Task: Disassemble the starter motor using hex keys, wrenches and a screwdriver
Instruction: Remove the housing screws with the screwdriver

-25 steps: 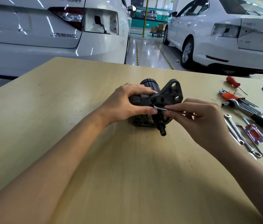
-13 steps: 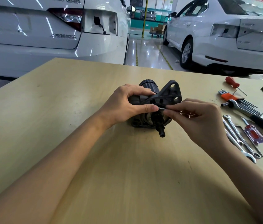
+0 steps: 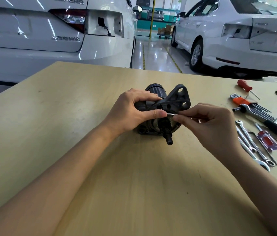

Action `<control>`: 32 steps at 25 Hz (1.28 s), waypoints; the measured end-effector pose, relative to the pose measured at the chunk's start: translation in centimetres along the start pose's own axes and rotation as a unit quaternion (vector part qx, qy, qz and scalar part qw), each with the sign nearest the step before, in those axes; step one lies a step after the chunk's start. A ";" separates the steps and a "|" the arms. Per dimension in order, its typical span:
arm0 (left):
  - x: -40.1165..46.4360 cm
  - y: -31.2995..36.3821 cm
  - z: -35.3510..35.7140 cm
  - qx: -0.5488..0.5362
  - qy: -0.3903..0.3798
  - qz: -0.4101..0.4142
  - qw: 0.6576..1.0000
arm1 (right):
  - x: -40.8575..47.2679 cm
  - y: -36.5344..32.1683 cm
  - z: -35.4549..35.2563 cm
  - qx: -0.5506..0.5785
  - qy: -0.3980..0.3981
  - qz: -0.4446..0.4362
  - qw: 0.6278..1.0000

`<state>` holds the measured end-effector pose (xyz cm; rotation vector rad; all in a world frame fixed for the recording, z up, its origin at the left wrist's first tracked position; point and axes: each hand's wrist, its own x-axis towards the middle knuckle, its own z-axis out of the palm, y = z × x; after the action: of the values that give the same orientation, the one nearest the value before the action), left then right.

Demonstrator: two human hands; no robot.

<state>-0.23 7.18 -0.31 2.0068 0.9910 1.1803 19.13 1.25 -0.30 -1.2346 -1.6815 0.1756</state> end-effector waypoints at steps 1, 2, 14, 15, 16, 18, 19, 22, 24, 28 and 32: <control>0.0 0.0 0.0 0.000 0.001 -0.001 1.000 | 0.0 0.0 0.0 0.002 -0.001 0.004 1.000; 0.0 0.0 0.0 0.000 0.001 -0.001 1.000 | 0.0 0.0 0.1 0.004 -0.002 0.009 1.000; 0.1 -0.1 -0.1 0.000 -0.007 0.001 1.000 | 0.1 -0.6 0.2 0.042 -0.001 0.099 0.994; 0.1 -0.1 -0.1 -0.001 -0.006 0.000 1.000 | 0.2 -0.5 -0.1 0.068 -0.012 0.132 0.989; 0.1 -0.2 -0.1 -0.002 -0.005 -0.001 1.000 | 0.3 -0.4 -0.4 0.115 -0.026 0.179 0.977; 0.1 -0.2 0.0 -0.004 -0.002 -0.002 1.000 | 0.3 0.1 -1.0 0.259 -0.054 0.305 0.915; 0.1 -0.2 0.0 -0.007 0.000 -0.003 1.000 | 0.1 0.2 -1.0 0.339 -0.057 0.365 0.865; 0.2 -0.2 0.0 -0.018 0.007 -0.006 1.000 | -0.5 0.3 -0.4 0.496 -0.024 0.445 0.745; 0.2 -0.2 0.0 -0.022 0.008 -0.010 1.000 | -0.8 0.3 0.1 0.534 -0.002 0.429 0.728; 0.2 -0.3 0.1 -0.017 0.013 -0.018 1.000 | -1.1 0.1 0.7 0.538 0.042 0.383 0.750; 0.2 -0.3 0.1 -0.009 0.017 -0.009 1.000 | -1.1 -0.1 0.8 0.523 0.063 0.358 0.771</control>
<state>-0.12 7.47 -0.49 1.9668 1.0101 1.2127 18.42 0.66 -1.30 -0.8696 -0.6404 1.2770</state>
